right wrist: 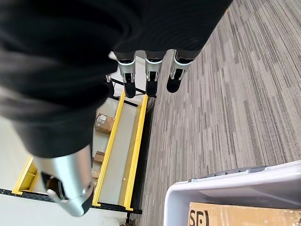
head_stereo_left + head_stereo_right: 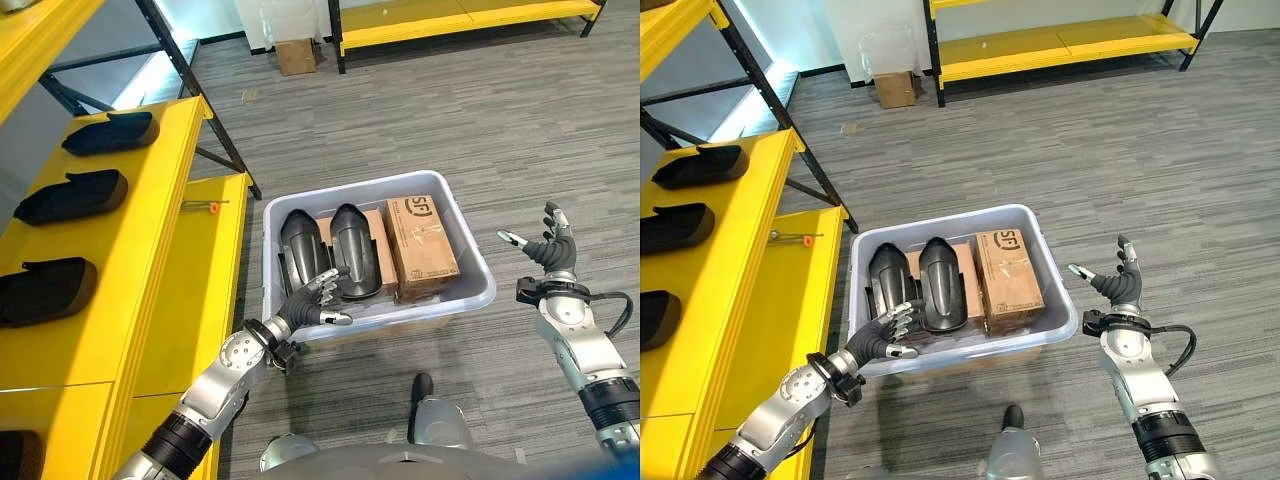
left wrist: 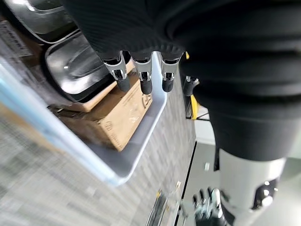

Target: Move parts from the plastic box to the shelf.

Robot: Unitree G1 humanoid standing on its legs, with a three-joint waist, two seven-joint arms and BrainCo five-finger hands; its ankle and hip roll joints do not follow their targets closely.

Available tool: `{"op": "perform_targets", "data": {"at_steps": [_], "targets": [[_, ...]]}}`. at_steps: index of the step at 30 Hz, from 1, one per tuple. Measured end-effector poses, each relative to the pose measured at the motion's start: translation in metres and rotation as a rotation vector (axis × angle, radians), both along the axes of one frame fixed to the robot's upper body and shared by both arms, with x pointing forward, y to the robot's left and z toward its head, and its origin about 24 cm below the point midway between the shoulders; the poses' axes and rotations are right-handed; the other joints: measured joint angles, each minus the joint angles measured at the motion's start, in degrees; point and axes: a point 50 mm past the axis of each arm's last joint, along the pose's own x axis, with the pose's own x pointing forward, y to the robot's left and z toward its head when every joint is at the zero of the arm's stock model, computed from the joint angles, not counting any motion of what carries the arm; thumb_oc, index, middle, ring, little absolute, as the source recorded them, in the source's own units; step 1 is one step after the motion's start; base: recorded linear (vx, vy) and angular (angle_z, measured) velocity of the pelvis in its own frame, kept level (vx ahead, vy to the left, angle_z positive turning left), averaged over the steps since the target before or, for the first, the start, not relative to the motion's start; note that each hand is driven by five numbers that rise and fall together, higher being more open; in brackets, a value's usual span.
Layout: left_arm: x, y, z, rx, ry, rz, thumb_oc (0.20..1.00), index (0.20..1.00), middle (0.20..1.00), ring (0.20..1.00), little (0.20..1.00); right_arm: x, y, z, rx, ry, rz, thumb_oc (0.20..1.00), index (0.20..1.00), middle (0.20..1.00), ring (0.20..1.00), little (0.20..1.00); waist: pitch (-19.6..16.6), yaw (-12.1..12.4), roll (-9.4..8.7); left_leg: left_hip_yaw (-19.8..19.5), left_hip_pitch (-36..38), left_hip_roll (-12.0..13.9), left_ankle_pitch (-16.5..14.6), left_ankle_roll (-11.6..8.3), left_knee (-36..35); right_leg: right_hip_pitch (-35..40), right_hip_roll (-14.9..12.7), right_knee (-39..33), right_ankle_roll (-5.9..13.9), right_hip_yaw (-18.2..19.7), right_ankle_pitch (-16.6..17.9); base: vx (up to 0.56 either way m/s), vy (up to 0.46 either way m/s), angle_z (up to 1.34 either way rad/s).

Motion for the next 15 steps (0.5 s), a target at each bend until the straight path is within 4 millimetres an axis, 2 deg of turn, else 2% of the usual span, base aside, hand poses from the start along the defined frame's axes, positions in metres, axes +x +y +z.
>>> {"op": "perform_targets", "data": {"at_steps": [2, 4, 7, 9, 10, 11, 12, 13, 14, 15], "targets": [[0.003, 0.001, 0.003, -0.001, -0.024, 0.035, 1.000, 1.000, 1.000, 1.000, 1.000, 0.000, 0.001, -0.001, 0.004, 0.005, 0.008, 1.000, 1.000, 1.000, 1.000, 1.000, 0.0, -0.9, 0.01, 1.2, -1.0, 0.4, 4.3, -1.41, -0.1, 0.2, 0.0, -0.2, -0.45, -0.8, -0.3, 0.04, -0.136, 0.18], [0.006, 0.001, 0.006, -0.001, -0.043, 0.059, 1.000, 1.000, 1.000, 1.000, 1.000, -0.002, 0.000, -0.002, 0.010, 0.011, 0.018, 1.000, 1.000, 1.000, 1.000, 1.000, -0.1, -1.9, 0.21, 3.3, -1.9, 0.4, 7.3, 0.97, -1.2, 0.1, 0.0, -0.1, -1.07, -2.0, -0.7, 0.02, -0.113, 0.31], [0.011, 0.000, 0.010, -0.038, -0.054, 0.097, 1.000, 1.000, 1.000, 1.000, 1.000, -0.005, 0.005, -0.010, 0.044, 0.027, 0.033, 1.000, 1.000, 1.000, 1.000, 1.000, -0.4, -3.1, 1.29, 6.7, -3.1, 0.9, 8.2, 1.99, -0.6, 0.6, 0.3, -0.6, -1.48, -3.4, -0.9, 0.01, -0.039, 0.27], [0.013, -0.003, 0.014, -0.053, -0.070, 0.098, 1.000, 1.000, 1.000, 1.000, 1.000, -0.011, 0.013, -0.023, 0.086, 0.059, 0.041, 1.000, 1.000, 1.000, 1.000, 1.000, -0.2, -2.9, 0.94, 6.2, -3.9, 0.9, 7.2, 0.88, 1.5, 1.7, -0.1, -2.1, -1.92, -3.9, -0.5, 0.05, 0.138, 0.16], [0.011, -0.002, 0.011, -0.074, -0.063, 0.121, 1.000, 1.000, 1.000, 1.000, 1.000, -0.019, 0.029, -0.040, 0.103, 0.125, 0.104, 1.000, 1.000, 1.000, 1.000, 1.000, -0.4, -2.6, 1.02, 4.5, -3.4, 0.2, 5.8, -0.72, 1.4, 2.1, -0.3, -2.6, -1.62, -2.9, -0.2, 0.09, 0.250, -0.13], [0.010, 0.001, 0.010, -0.085, -0.060, 0.143, 1.000, 1.000, 1.000, 1.000, 1.000, -0.027, 0.043, -0.054, 0.126, 0.177, 0.151, 1.000, 1.000, 1.000, 1.000, 1.000, -0.4, -2.5, 1.13, 2.1, -3.1, -0.1, 5.8, -0.81, 1.2, 2.1, -0.4, -2.7, -1.23, -2.5, 0.1, 0.08, 0.341, -0.22], [0.010, 0.003, 0.009, -0.082, -0.061, 0.159, 1.000, 1.000, 1.000, 1.000, 1.000, -0.036, 0.051, -0.063, 0.132, 0.220, 0.187, 1.000, 1.000, 1.000, 1.000, 1.000, -0.3, -2.3, 0.87, 1.7, -2.3, -0.2, 5.8, -0.81, 0.4, 2.2, -0.9, -2.7, -1.09, -2.1, 0.0, 0.07, 0.509, -0.16], [0.015, 0.004, 0.007, -0.070, -0.060, 0.178, 1.000, 1.000, 1.000, 1.000, 1.000, -0.041, 0.053, -0.068, 0.132, 0.239, 0.189, 1.000, 1.000, 1.000, 1.000, 1.000, 0.4, -2.3, -0.75, 1.5, -3.8, -0.5, 5.4, -1.10, 4.4, 2.3, -2.9, -1.9, -1.58, -1.3, -0.4, 0.03, 0.414, -0.16], [0.017, 0.004, 0.006, -0.067, -0.065, 0.179, 1.000, 1.000, 1.000, 1.000, 1.000, -0.039, 0.055, -0.067, 0.126, 0.228, 0.197, 1.000, 1.000, 1.000, 1.000, 1.000, 0.6, -2.6, -1.10, 2.9, -3.9, -1.3, 1.1, -2.37, 2.7, 2.0, -3.6, -1.3, -0.95, -1.0, -0.2, 0.05, 0.356, -0.15], [0.018, 0.002, 0.005, -0.067, -0.064, 0.176, 1.000, 1.000, 1.000, 1.000, 1.000, -0.036, 0.052, -0.065, 0.120, 0.212, 0.187, 1.000, 1.000, 1.000, 1.000, 1.000, 0.4, -3.1, -0.49, 3.0, -3.6, -1.8, -1.6, -1.76, -0.5, 1.6, -3.5, -0.7, -0.38, -0.9, -0.4, 0.04, 0.181, -0.23]]}}
